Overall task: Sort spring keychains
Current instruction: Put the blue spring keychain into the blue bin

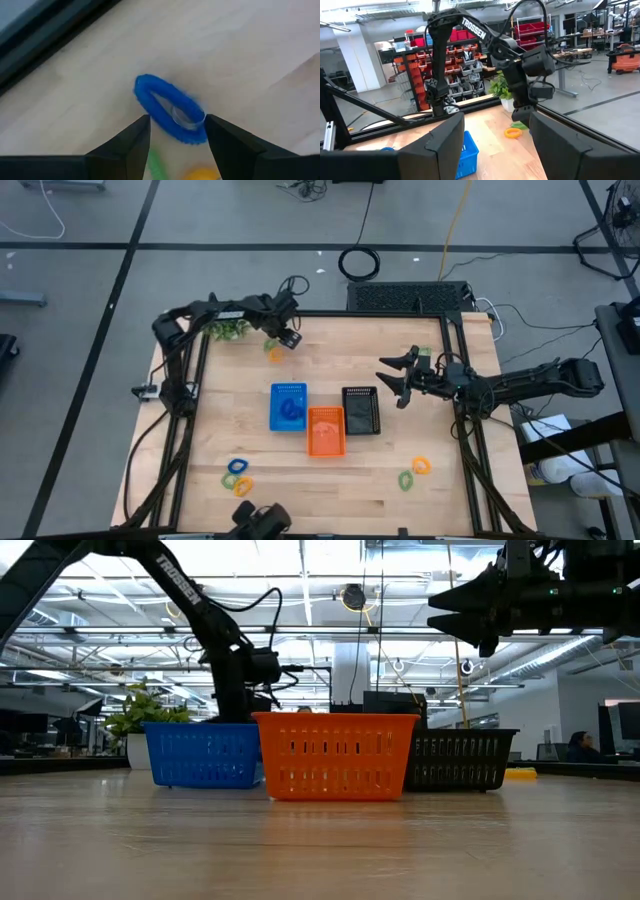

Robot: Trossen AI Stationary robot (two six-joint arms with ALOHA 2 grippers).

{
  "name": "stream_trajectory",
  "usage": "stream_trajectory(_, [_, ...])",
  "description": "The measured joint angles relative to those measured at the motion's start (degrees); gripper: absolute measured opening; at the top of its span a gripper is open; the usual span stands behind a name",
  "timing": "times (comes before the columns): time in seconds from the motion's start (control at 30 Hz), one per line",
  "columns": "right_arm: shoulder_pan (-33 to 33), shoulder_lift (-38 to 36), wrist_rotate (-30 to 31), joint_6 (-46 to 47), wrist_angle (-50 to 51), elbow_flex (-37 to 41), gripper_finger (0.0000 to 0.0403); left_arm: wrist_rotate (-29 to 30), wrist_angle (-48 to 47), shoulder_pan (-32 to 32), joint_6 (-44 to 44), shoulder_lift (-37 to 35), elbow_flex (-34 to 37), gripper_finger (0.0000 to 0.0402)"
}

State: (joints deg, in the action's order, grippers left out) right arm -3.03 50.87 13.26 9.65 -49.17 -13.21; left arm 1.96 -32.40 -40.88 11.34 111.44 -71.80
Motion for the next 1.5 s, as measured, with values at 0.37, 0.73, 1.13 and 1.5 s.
stream_trajectory(0.37, [0.02, 0.0, -0.02, 0.09, -0.09, -0.02, 0.0212, -0.08, 2.21, 0.01, -0.2, 1.46, 0.01, 0.02])
stream_trajectory(0.73, [0.02, 0.0, -0.02, 0.14, -0.07, 0.0, 0.0212, -0.05, 2.25, 0.01, -0.65, 1.46, 0.05, 0.0194])
stream_trajectory(1.13, [0.02, 0.0, -0.04, 0.18, -0.07, -0.02, 0.0212, 1.51, 2.48, 0.85, 0.18, 1.48, 0.07, 0.0036])
stream_trajectory(1.5, [0.02, 0.0, -0.02, 1.25, -0.04, -0.02, 0.0212, 4.4, 2.14, 2.91, -1.2, 1.55, 0.14, 0.0052])
